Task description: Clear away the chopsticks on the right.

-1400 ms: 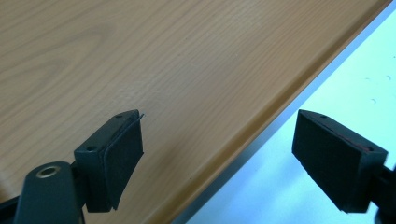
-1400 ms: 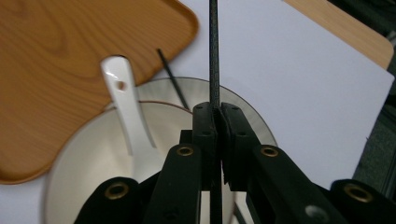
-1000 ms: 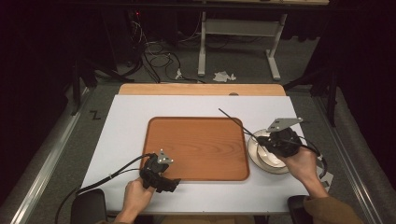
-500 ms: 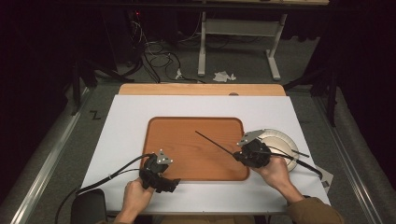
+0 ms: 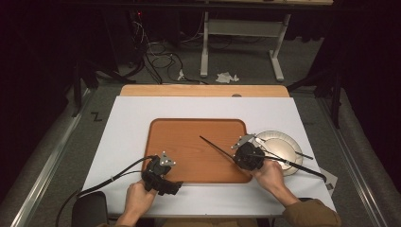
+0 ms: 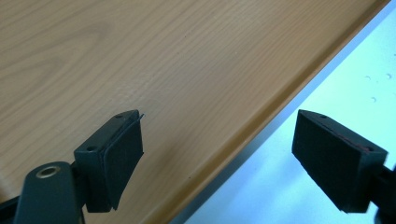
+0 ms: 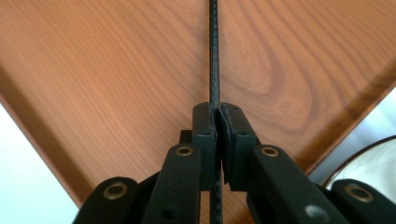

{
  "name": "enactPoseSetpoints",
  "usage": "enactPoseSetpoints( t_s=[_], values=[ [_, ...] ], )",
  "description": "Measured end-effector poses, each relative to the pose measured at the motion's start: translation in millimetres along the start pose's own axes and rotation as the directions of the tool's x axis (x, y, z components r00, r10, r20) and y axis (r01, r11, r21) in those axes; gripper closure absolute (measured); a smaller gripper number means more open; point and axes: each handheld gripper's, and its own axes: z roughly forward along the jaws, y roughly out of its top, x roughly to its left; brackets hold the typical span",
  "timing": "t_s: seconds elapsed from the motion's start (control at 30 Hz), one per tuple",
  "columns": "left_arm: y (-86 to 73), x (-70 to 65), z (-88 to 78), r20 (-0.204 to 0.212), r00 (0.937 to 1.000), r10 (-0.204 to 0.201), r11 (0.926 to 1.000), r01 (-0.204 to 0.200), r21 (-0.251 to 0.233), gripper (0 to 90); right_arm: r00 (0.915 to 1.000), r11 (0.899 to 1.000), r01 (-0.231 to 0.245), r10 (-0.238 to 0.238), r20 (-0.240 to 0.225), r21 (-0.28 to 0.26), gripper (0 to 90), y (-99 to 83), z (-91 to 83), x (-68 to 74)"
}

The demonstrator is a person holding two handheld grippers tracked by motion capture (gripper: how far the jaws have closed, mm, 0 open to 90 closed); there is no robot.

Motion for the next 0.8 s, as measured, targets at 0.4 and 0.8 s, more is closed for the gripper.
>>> enactPoseSetpoints(
  t_s=[0.4,0.8],
  values=[
    [-0.5,-1.0,-0.3,-0.001,1.0000,-0.002,1.0000,0.002,0.000,16.6,0.9999,1.000,0.000,0.000,-0.012,0.023,83.8,2.1,10.9,2.1],
    [-0.6,-0.8,-2.0,0.000,1.0000,0.000,1.0000,0.000,-0.004,16.6,0.9972,0.999,-0.028,0.025,0.070,0.039,83.6,0.4,10.6,-1.0]
  ],
)
